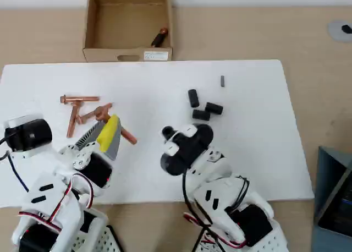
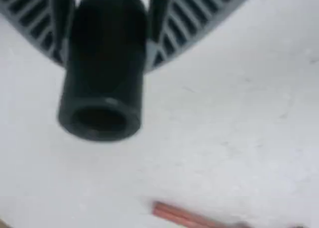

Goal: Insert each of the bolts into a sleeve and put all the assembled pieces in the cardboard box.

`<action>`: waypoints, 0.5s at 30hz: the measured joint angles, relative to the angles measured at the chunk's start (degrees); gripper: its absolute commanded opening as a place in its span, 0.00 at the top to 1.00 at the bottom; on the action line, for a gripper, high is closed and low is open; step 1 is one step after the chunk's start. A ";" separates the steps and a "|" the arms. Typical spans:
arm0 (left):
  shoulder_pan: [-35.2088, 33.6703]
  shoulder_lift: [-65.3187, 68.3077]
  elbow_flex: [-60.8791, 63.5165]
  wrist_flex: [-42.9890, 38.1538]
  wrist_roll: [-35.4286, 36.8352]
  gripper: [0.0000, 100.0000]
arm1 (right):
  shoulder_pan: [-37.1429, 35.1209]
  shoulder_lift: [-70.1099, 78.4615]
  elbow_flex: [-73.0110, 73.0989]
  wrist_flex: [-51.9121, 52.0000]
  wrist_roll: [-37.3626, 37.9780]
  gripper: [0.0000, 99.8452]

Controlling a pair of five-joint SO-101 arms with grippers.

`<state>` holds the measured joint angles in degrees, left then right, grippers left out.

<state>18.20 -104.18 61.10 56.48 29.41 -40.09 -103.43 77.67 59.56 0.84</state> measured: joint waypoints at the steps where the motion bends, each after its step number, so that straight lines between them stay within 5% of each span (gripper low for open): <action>1: 0.00 0.00 0.00 -0.70 0.00 1.00 | -0.97 0.00 0.00 0.00 0.00 0.99; 15: 5.80 0.00 -0.09 -2.20 0.00 1.00 | -6.42 0.00 0.09 0.00 0.35 0.99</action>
<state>24.00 -104.18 61.01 54.29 29.41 -46.51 -103.43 77.76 59.56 1.19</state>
